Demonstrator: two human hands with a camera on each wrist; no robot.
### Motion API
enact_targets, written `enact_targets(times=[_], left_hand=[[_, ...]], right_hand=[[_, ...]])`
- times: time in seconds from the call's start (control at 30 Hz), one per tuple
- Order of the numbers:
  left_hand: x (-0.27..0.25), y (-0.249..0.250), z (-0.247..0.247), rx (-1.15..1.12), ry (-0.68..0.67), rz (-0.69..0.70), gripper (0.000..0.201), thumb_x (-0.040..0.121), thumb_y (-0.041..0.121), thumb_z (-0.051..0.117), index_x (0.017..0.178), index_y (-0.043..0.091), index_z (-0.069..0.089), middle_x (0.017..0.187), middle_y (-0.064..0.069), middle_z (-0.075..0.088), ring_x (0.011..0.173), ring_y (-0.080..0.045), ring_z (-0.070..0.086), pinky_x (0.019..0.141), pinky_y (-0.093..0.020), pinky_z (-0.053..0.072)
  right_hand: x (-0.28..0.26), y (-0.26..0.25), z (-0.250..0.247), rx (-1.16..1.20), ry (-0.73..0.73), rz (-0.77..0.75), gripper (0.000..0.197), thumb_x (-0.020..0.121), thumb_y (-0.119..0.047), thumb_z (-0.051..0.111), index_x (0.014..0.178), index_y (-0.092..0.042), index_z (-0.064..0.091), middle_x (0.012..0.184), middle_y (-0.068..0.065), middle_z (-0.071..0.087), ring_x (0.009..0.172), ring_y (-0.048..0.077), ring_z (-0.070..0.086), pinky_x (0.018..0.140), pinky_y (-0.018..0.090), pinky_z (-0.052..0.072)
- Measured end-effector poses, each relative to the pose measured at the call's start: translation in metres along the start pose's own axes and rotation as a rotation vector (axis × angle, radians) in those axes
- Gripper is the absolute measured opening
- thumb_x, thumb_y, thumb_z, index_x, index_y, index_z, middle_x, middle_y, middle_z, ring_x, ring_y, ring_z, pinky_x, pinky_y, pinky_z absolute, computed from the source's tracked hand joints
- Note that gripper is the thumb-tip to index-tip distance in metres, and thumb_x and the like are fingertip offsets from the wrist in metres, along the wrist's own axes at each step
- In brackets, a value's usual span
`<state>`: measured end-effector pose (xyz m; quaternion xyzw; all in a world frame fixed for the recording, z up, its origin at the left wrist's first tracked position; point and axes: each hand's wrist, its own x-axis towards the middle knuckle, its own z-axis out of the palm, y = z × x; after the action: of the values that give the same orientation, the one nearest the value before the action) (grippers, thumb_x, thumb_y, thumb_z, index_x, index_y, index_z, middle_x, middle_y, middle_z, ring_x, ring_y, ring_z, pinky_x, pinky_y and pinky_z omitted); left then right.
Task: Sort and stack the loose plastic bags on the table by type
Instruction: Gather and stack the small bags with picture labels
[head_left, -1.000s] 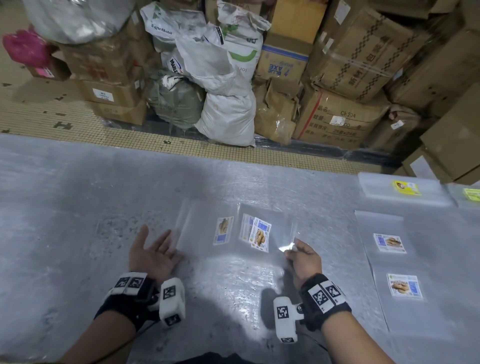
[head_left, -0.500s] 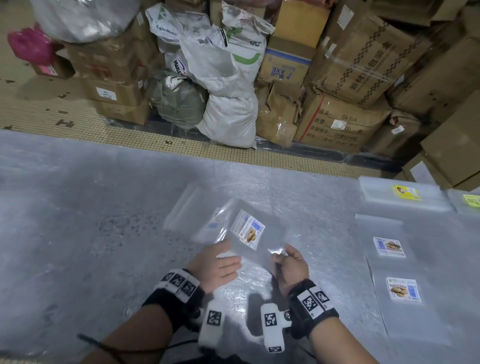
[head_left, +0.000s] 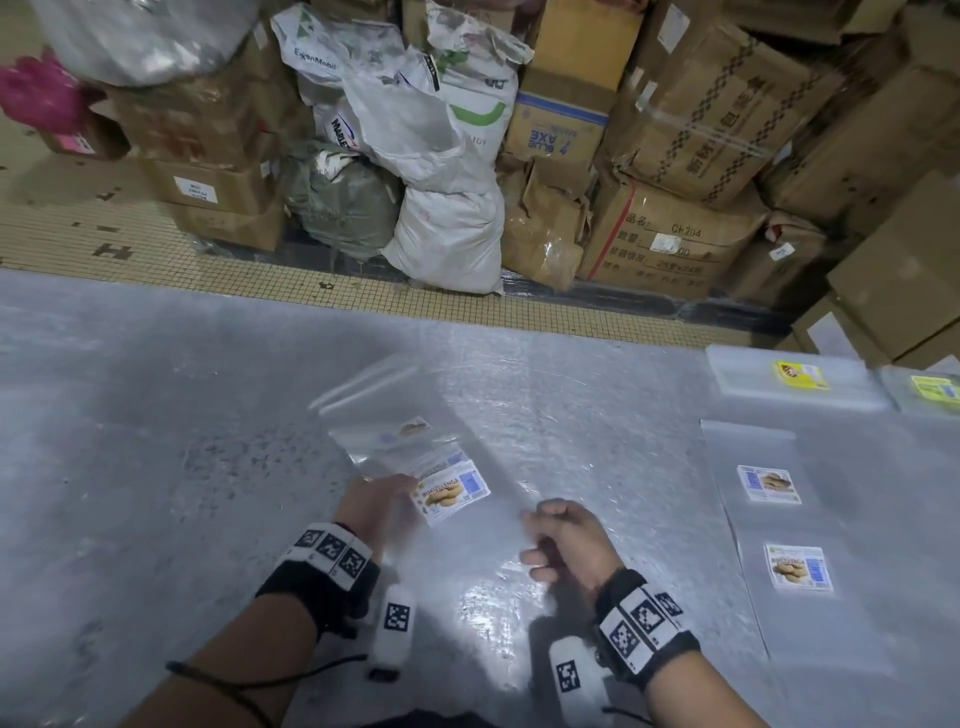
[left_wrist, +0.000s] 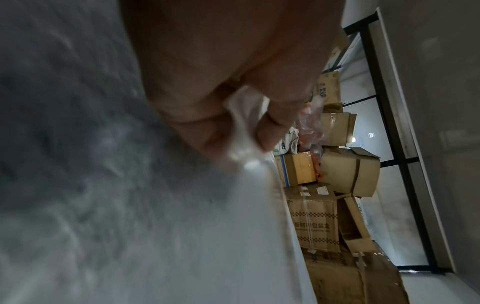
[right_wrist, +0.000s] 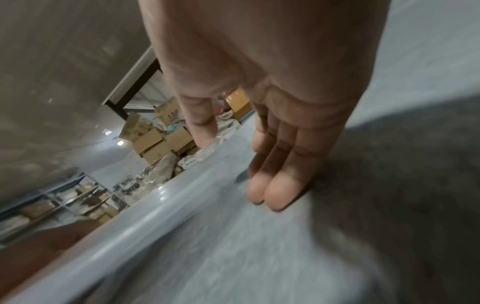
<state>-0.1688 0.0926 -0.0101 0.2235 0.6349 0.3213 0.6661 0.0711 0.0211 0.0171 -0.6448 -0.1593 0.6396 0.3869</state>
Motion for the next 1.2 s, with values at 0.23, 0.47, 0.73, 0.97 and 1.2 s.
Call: enact_targets(times=[0.23,0.47,0.73,0.97,1.2], left_hand=[[-0.005,-0.001,-0.025,0.143,-0.285,-0.006,0.053,0.062,0.017,0.082,0.088,-0.022,0.057,0.079,-0.023,0.062,0.079,-0.029,0.06,0.075,-0.033,0.05],[-0.011,-0.01,-0.016,0.327,-0.278,0.251,0.061,0.052,0.017,0.082,0.111,0.012,0.068,0.105,-0.011,0.073,0.099,-0.031,0.07,0.091,-0.053,0.052],[-0.016,0.005,-0.007,0.381,0.051,0.287,0.023,0.084,0.03,0.06,0.07,0.012,0.059,0.064,-0.005,0.055,0.056,-0.018,0.047,0.059,-0.031,0.038],[-0.015,0.0,0.007,0.342,0.098,0.308,0.015,0.081,0.013,0.062,0.095,0.014,0.066,0.092,-0.006,0.071,0.087,-0.025,0.066,0.072,-0.034,0.05],[-0.017,0.007,0.002,0.289,0.028,0.218,0.028,0.083,0.007,0.061,0.108,0.018,0.056,0.106,-0.008,0.067,0.096,-0.027,0.065,0.086,-0.045,0.054]], right_hand=[[0.001,-0.029,0.027,-0.307,-0.053,-0.139,0.038,0.094,-0.028,0.062,0.115,0.004,0.064,0.105,0.022,0.069,0.079,0.021,0.059,0.062,0.019,0.051],[0.024,-0.015,0.042,-0.458,-0.043,-0.089,0.022,0.093,0.0,0.053,0.112,-0.007,0.061,0.089,0.017,0.065,0.066,0.017,0.052,0.059,0.024,0.043],[0.028,-0.013,0.04,-0.386,-0.053,-0.123,0.043,0.087,0.014,0.05,0.117,-0.015,0.061,0.103,0.005,0.071,0.085,0.016,0.068,0.066,0.02,0.052],[0.022,-0.013,0.054,-0.547,-0.043,-0.184,0.033,0.094,-0.009,0.046,0.123,-0.023,0.052,0.09,-0.008,0.061,0.071,0.005,0.051,0.062,0.02,0.039],[0.018,-0.019,0.054,-0.484,0.004,-0.213,0.019,0.097,-0.012,0.047,0.112,-0.02,0.056,0.106,0.002,0.069,0.091,0.016,0.067,0.076,0.027,0.053]])
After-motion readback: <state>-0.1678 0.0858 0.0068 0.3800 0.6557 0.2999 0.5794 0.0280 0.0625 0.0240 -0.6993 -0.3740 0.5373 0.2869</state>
